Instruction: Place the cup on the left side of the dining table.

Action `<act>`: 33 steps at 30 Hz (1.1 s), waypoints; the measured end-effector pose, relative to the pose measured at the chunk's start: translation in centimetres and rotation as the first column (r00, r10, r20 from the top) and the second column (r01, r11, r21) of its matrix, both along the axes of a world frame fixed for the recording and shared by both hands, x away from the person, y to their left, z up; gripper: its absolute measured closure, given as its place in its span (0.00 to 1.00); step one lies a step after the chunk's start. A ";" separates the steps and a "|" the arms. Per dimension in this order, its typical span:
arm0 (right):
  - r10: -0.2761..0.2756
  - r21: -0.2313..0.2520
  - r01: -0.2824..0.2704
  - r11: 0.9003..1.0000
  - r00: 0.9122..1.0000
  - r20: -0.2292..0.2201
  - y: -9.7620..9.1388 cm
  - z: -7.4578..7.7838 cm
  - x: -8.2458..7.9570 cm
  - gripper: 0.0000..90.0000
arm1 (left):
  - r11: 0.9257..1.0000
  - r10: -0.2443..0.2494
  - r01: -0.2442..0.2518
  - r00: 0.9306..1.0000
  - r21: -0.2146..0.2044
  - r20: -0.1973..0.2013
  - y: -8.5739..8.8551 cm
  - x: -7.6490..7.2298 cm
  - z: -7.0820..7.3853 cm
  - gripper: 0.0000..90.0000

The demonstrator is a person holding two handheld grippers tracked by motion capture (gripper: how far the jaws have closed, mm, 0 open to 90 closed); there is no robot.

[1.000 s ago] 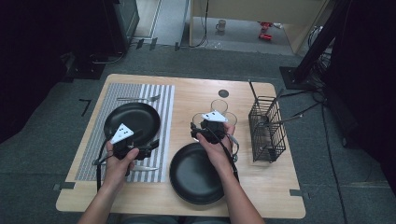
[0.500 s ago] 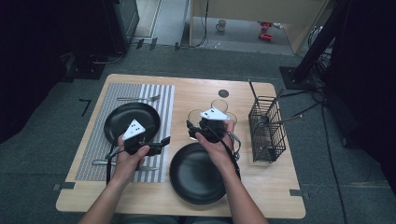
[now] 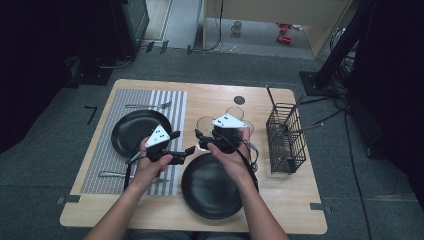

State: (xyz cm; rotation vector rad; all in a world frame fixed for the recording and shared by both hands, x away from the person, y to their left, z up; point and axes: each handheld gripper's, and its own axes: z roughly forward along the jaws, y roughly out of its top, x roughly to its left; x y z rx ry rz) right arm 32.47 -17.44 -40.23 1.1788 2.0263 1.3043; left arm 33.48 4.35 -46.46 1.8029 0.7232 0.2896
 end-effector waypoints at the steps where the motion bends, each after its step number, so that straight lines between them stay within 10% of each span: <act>1: 0.000 0.000 0.000 1.000 1.000 0.000 0.0 0.0 0.0 0.32 | 1.000 0.000 0.000 1.000 0.000 0.000 0.0 0.0 0.0 0.17; 33: 0.178 0.031 -0.179 0.983 0.984 0.014 1.3 0.2 -1.8 0.32 | 0.984 -0.167 0.170 0.985 -0.056 0.047 -2.6 -0.2 -0.2 0.35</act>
